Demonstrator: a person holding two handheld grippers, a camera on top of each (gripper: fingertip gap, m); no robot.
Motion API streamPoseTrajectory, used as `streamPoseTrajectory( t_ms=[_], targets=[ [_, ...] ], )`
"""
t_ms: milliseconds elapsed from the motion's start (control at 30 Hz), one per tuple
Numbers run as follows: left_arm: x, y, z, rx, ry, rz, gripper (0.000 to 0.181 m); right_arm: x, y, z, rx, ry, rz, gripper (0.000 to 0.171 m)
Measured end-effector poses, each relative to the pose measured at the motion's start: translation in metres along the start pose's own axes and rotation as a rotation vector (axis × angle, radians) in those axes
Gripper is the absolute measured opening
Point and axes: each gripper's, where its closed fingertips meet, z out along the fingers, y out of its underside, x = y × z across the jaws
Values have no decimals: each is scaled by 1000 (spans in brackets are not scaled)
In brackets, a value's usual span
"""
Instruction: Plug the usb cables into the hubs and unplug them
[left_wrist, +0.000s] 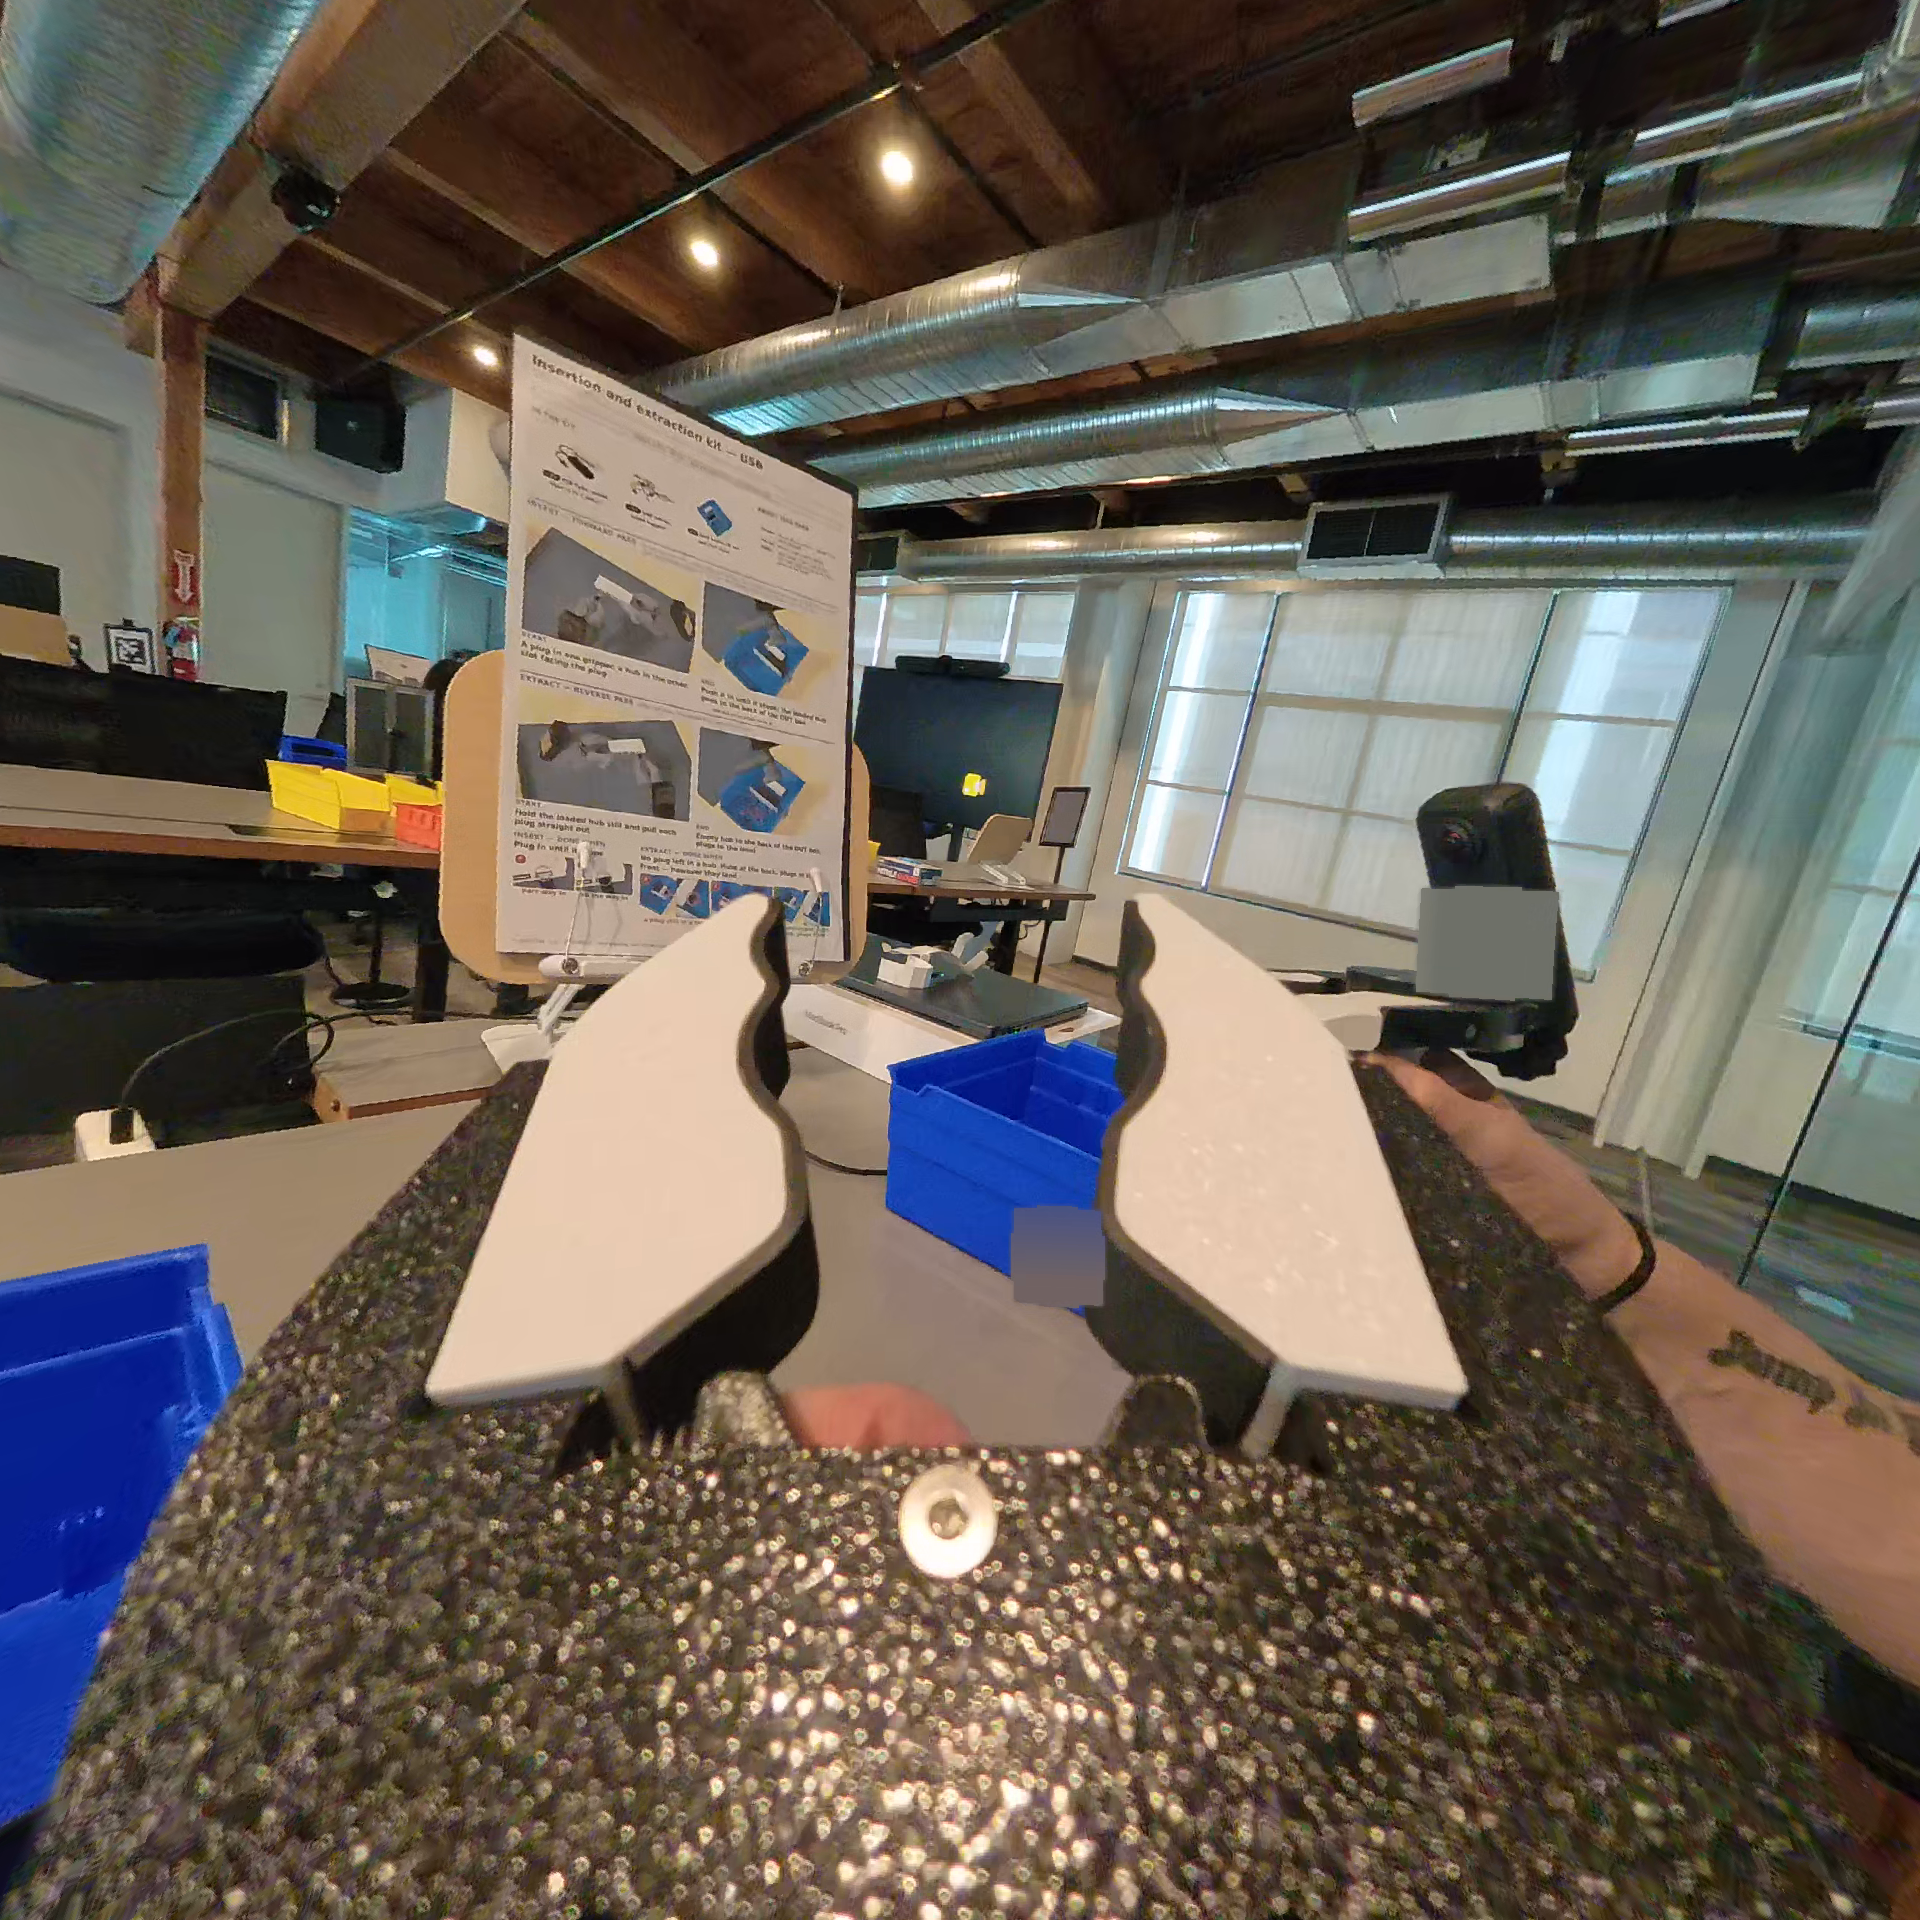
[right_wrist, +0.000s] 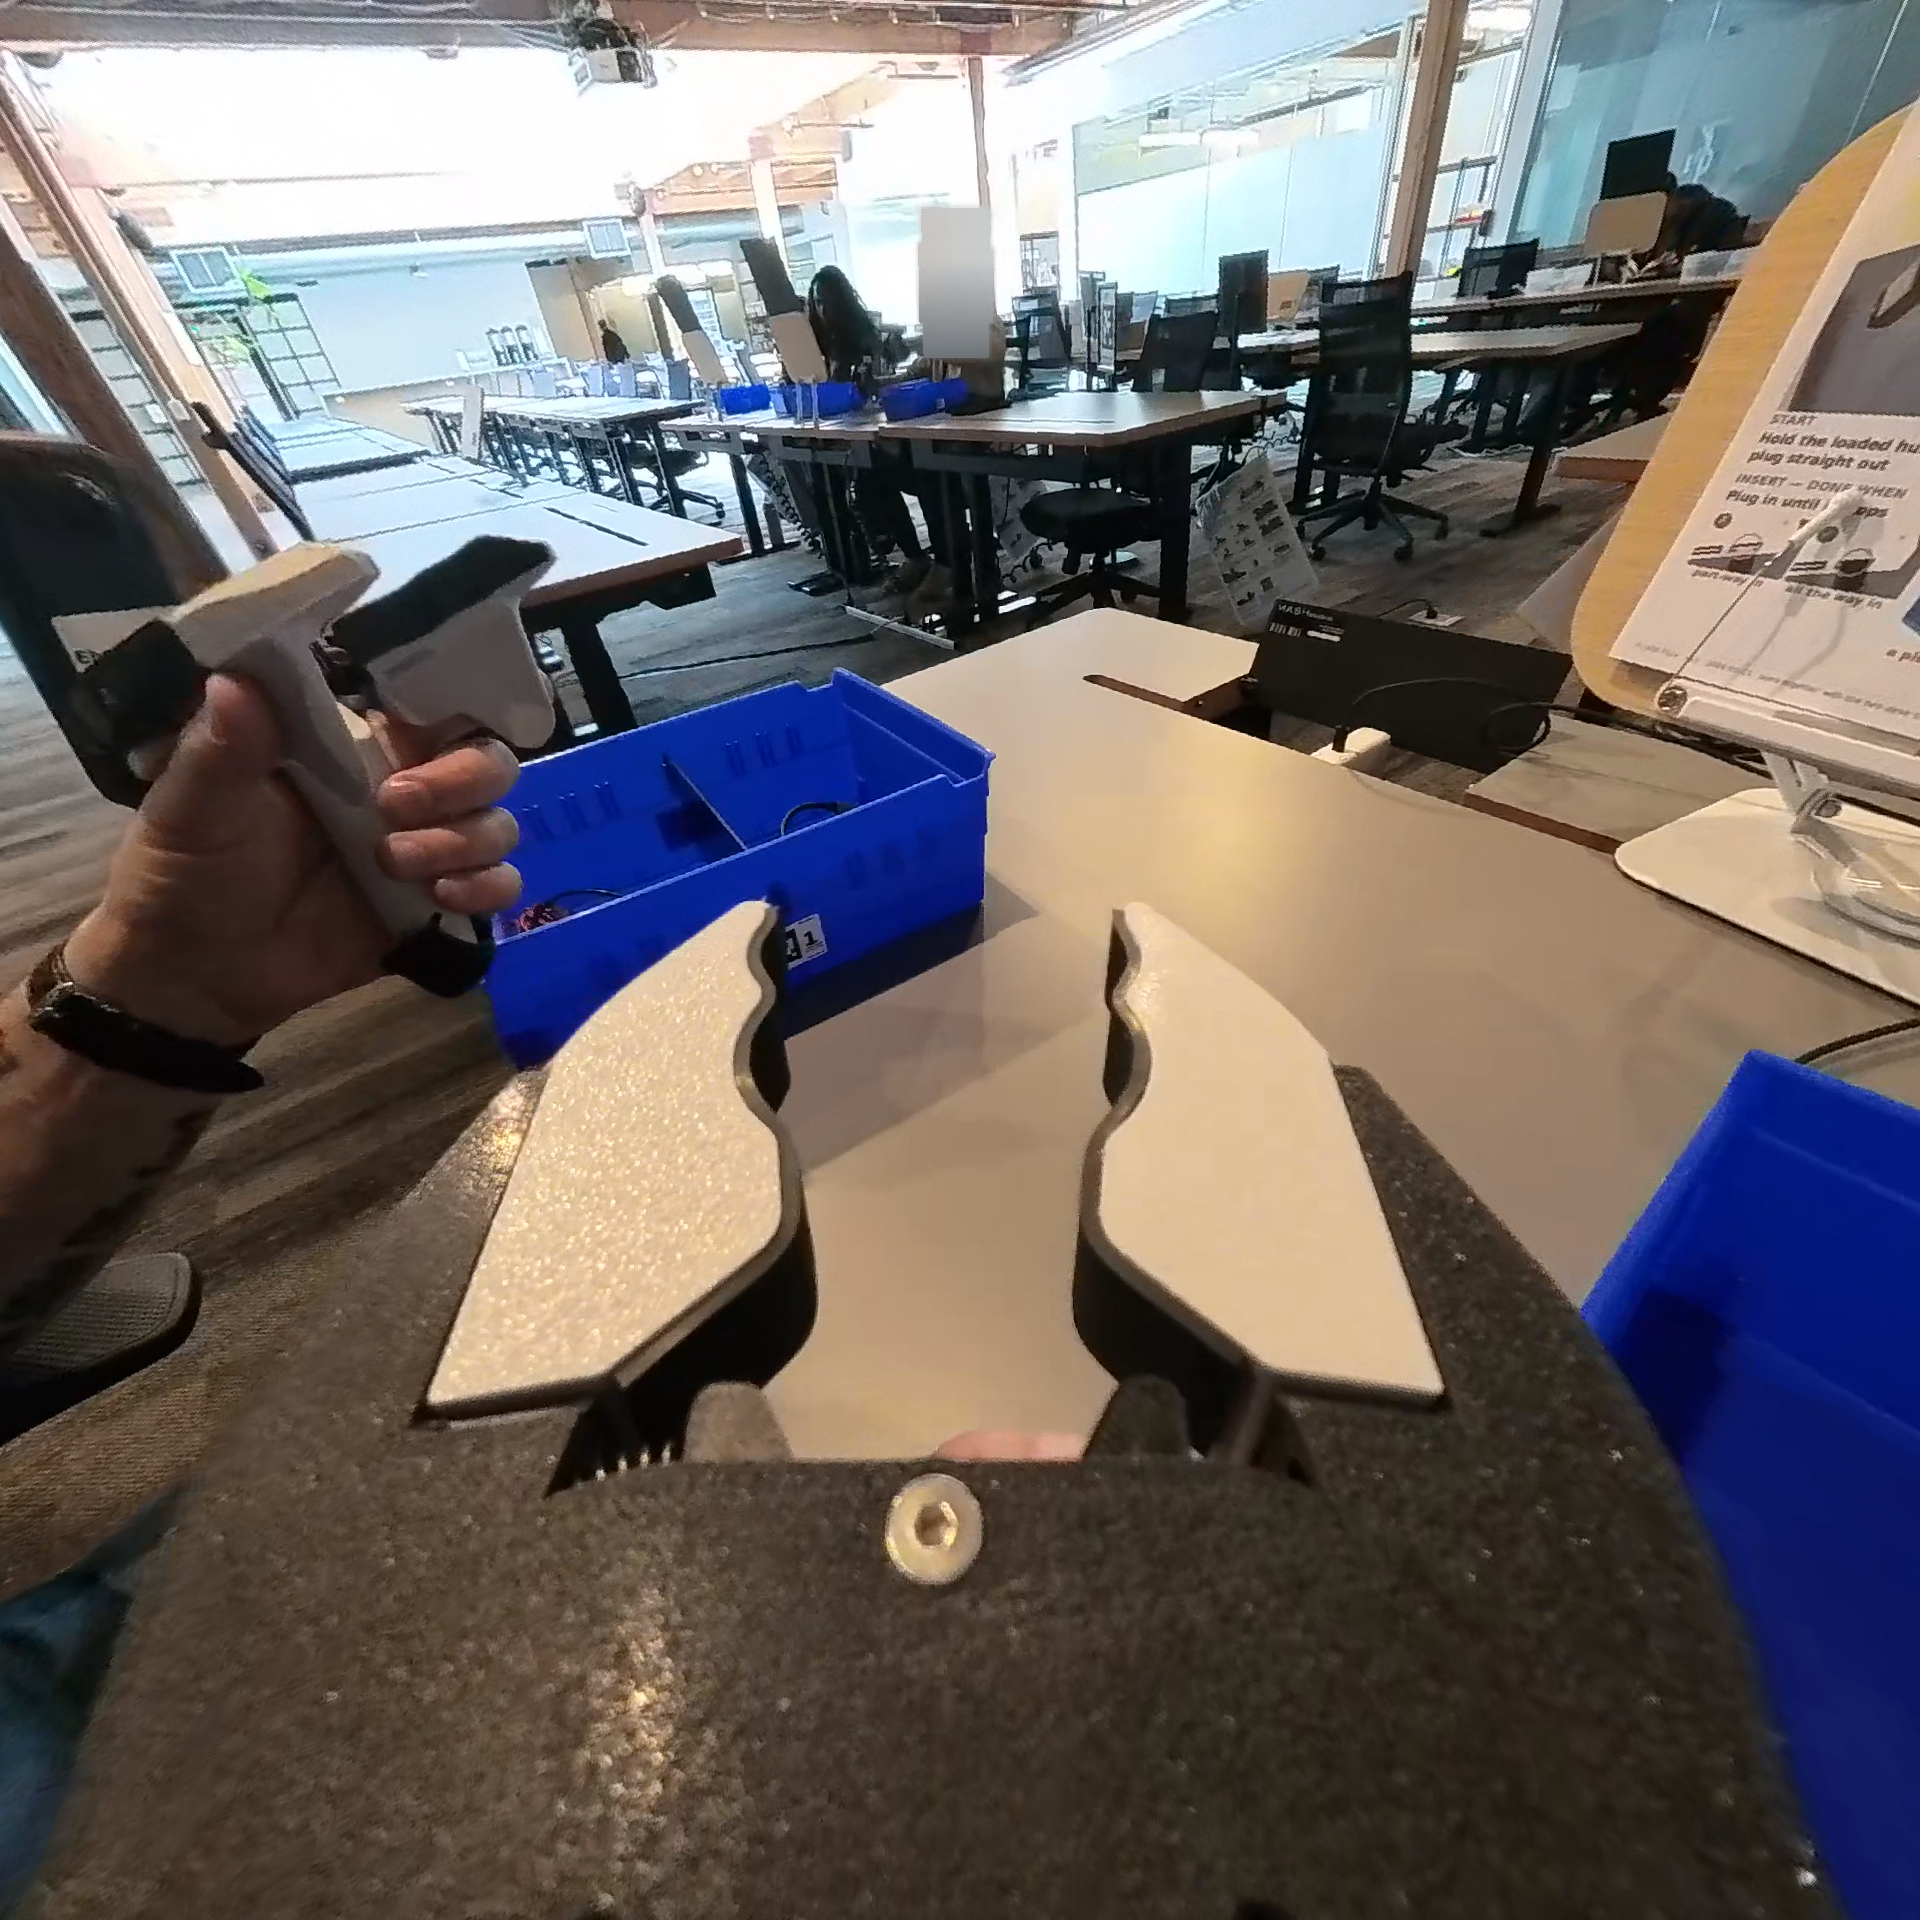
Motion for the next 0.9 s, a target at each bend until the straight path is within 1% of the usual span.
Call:
streamPoseTrajectory(
  t_ms=[400,767,900],
  targets=[
    [12,6,5,-22,23,13,60,-4,10,8,-17,-31,33,58],
    [9,15,3,-47,7,29,60,-3,6,11,-3,-34,27,58],
    [7,22,4,-55,9,3,60,-1,10,13,-1,-45,53,58]
  ],
)
